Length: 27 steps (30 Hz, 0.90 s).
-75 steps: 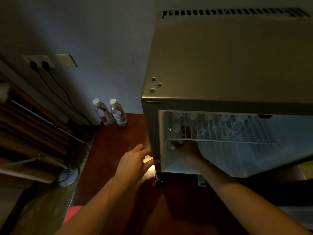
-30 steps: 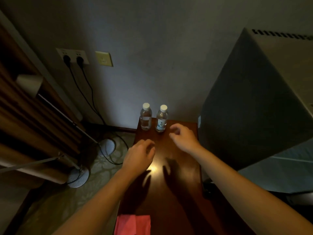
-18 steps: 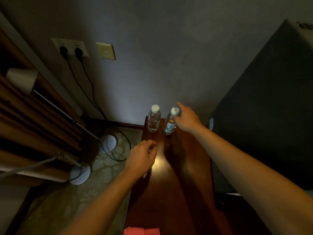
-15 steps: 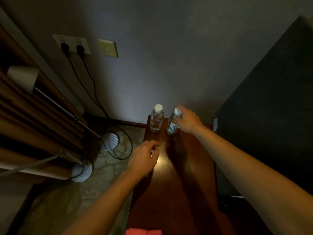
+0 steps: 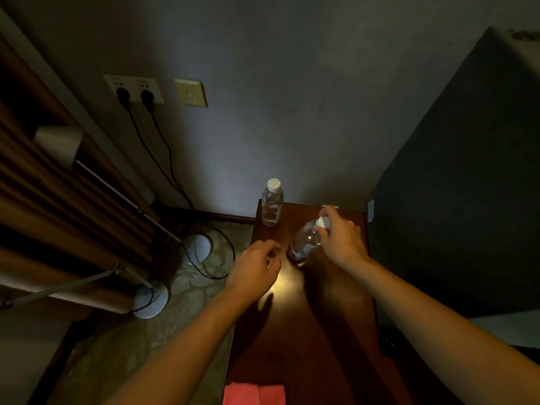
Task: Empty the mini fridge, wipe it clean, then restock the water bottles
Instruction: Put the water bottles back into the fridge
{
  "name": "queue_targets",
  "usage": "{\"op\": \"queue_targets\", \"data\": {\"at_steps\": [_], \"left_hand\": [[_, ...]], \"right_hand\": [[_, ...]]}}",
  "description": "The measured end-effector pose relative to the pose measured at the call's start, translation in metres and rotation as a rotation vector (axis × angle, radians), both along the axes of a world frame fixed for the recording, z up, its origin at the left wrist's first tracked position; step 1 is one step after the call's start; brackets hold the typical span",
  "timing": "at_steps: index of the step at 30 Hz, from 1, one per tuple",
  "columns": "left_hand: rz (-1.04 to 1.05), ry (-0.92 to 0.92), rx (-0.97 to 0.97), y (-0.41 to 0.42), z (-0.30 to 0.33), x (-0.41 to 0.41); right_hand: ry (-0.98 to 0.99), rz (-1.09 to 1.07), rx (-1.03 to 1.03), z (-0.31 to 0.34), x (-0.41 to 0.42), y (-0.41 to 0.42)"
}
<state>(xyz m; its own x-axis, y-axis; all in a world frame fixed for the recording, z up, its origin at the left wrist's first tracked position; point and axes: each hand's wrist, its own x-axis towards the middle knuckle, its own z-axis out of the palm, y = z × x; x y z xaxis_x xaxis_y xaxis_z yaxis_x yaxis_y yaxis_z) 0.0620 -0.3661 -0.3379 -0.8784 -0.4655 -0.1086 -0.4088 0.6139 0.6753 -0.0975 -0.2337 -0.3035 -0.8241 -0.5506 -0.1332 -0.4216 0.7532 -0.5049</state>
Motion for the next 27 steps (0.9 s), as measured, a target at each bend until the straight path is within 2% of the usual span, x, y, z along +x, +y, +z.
{"op": "queue_targets", "data": {"at_steps": [5,11,17,22,27], "left_hand": [[-0.046,-0.053,-0.021,0.022,0.012,0.011],[-0.189,-0.270,0.010,0.056,0.011,0.023],[-0.255,-0.263,-0.034,0.083,0.006,0.033],[-0.334,-0.242,0.087,0.103,0.006,0.035],[-0.400,-0.238,0.106,0.129,0.005,0.029]], "right_hand": [[-0.030,-0.045,-0.028,0.013,0.044,0.025],[-0.102,-0.102,-0.168,0.034,0.083,0.068],[-0.143,-0.116,-0.230,0.055,0.109,0.114],[-0.115,-0.176,-0.211,0.063,0.116,0.147],[-0.116,-0.237,-0.254,0.065,0.121,0.181]]}}
